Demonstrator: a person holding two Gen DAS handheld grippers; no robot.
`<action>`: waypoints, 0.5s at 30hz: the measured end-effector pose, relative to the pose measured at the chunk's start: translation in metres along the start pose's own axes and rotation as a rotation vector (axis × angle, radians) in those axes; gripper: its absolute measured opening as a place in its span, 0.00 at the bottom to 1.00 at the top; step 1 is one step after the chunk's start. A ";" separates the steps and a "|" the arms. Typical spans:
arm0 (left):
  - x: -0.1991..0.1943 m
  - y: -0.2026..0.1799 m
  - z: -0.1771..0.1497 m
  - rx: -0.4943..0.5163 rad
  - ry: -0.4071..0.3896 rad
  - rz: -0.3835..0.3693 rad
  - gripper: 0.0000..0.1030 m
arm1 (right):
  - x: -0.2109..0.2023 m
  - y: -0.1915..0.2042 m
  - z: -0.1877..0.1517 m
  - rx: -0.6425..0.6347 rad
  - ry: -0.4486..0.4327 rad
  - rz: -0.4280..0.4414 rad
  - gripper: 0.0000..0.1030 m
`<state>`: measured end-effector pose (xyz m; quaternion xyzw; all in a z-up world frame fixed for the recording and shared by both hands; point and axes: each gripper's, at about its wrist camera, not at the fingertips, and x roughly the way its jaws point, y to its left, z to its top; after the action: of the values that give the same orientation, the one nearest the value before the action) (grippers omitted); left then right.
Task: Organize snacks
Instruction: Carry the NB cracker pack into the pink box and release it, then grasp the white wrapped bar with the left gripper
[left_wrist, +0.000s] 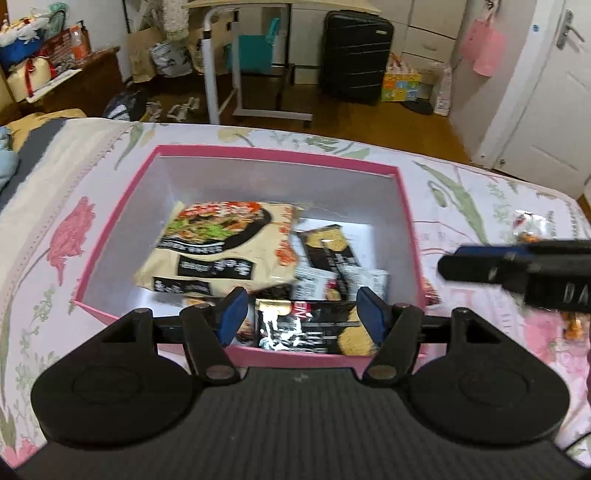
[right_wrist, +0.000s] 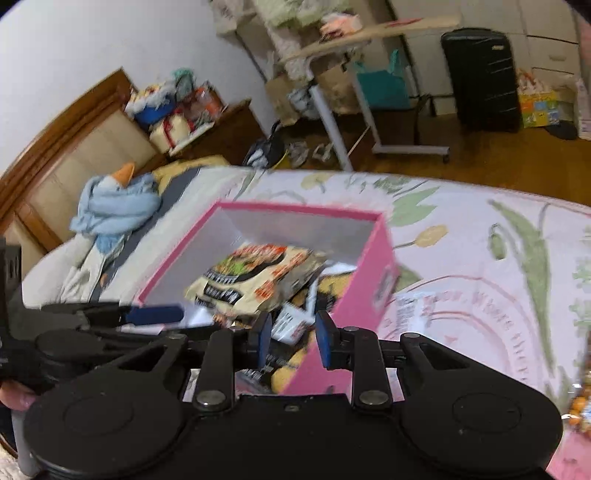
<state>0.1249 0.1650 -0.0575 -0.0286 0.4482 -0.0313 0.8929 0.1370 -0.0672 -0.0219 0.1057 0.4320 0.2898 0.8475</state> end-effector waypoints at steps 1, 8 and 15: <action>-0.003 -0.004 -0.001 0.004 -0.003 -0.013 0.61 | -0.007 -0.005 0.001 0.011 -0.015 -0.007 0.31; -0.022 -0.052 -0.002 0.072 -0.034 -0.115 0.58 | -0.035 -0.053 -0.004 0.071 -0.059 -0.072 0.35; -0.004 -0.130 -0.010 0.188 -0.047 -0.127 0.53 | -0.058 -0.099 -0.015 0.188 -0.121 -0.111 0.39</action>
<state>0.1110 0.0355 -0.0498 0.0261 0.4196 -0.1288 0.8982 0.1384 -0.1824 -0.0344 0.1781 0.4103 0.1936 0.8732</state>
